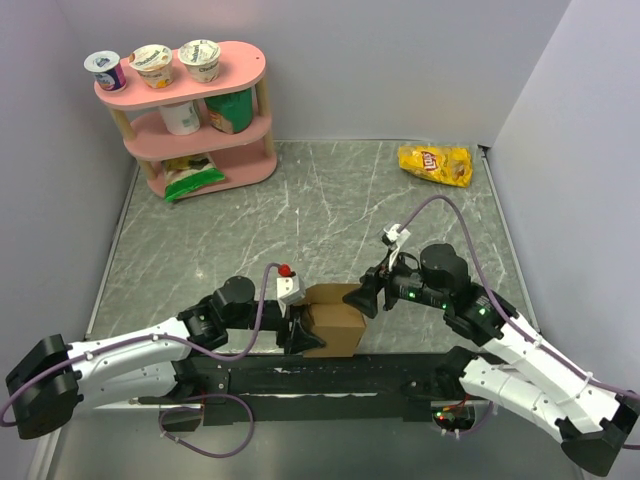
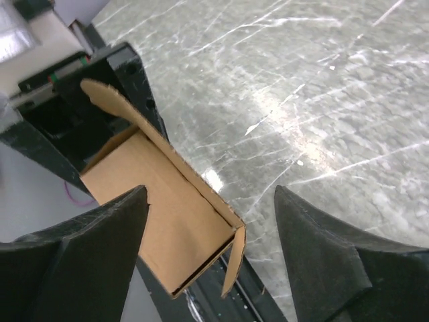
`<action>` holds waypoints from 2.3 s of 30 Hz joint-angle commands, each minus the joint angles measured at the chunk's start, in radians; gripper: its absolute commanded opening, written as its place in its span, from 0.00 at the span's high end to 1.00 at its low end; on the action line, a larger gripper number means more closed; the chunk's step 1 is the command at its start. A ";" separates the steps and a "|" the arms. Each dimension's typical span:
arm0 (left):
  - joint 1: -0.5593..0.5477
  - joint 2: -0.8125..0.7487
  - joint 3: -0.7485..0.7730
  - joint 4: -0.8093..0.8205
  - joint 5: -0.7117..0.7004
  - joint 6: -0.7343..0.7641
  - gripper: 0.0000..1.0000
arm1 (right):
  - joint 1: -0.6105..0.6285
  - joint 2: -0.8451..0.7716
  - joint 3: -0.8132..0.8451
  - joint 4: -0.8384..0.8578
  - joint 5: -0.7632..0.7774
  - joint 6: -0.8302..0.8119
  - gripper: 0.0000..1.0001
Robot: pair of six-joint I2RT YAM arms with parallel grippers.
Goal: Fold the paper box
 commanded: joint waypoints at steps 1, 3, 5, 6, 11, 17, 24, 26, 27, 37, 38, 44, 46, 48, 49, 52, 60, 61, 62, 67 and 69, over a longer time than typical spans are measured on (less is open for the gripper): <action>-0.005 0.001 -0.006 -0.002 -0.041 0.029 0.72 | -0.009 -0.001 0.012 -0.023 0.061 0.062 0.28; -0.005 -0.011 -0.012 -0.005 -0.057 0.031 0.72 | -0.009 0.009 0.023 -0.063 0.074 0.062 0.39; -0.005 -0.033 -0.020 -0.003 -0.074 0.035 0.73 | -0.010 0.025 0.043 -0.096 0.091 0.055 0.42; -0.004 -0.039 -0.023 -0.002 -0.077 0.035 0.73 | -0.009 0.028 0.045 -0.110 0.097 0.045 0.43; -0.007 -0.039 -0.026 0.001 -0.078 0.032 0.73 | -0.009 0.043 0.020 -0.095 0.095 0.044 0.55; -0.005 0.033 -0.056 0.072 -0.127 0.035 0.68 | -0.010 0.051 -0.043 -0.012 0.121 0.061 1.00; -0.004 0.205 -0.162 0.468 -0.386 0.094 0.86 | -0.007 0.005 -0.194 0.181 0.256 0.074 1.00; -0.004 0.284 -0.149 0.503 -0.406 0.133 0.86 | -0.009 -0.003 -0.224 0.212 0.275 0.061 1.00; -0.004 0.342 -0.118 0.509 -0.399 0.144 0.85 | -0.007 0.003 -0.222 0.219 0.281 0.055 1.00; 0.008 0.527 -0.038 0.477 -0.541 0.028 0.04 | -0.007 0.043 -0.250 0.264 0.388 0.021 1.00; 0.010 0.519 -0.043 0.456 -0.552 0.017 0.04 | -0.007 0.043 -0.248 0.268 0.393 0.015 1.00; 0.021 0.395 -0.099 0.351 -0.647 -0.095 0.04 | -0.007 0.038 -0.244 0.261 0.405 0.007 1.00; 0.021 0.317 -0.144 0.322 -0.638 -0.144 0.04 | -0.004 0.043 -0.241 0.261 0.408 0.005 1.00; 0.021 0.239 -0.181 0.278 -0.617 -0.171 0.04 | -0.005 0.051 -0.241 0.268 0.408 0.001 1.00; 0.022 0.217 -0.188 0.258 -0.607 -0.205 0.04 | -0.002 0.058 -0.239 0.267 0.408 -0.002 1.00; 0.021 0.142 -0.214 0.199 -0.586 -0.266 0.04 | 0.001 0.069 -0.234 0.269 0.419 -0.010 1.00; 0.022 0.076 -0.218 0.101 -0.569 -0.305 0.04 | 0.002 0.072 -0.227 0.267 0.448 -0.021 1.00; 0.021 0.058 -0.219 0.098 -0.575 -0.322 0.04 | 0.002 0.069 -0.228 0.272 0.448 -0.021 1.00; 0.022 0.035 -0.216 0.080 -0.589 -0.326 0.04 | 0.004 0.068 -0.231 0.275 0.450 -0.018 1.00; 0.022 -0.181 -0.164 -0.031 -0.701 -0.278 0.04 | 0.004 0.084 -0.215 0.262 0.448 -0.033 1.00; 0.025 -0.252 -0.113 -0.089 -0.820 -0.256 0.04 | 0.008 0.094 -0.199 0.252 0.451 -0.041 1.00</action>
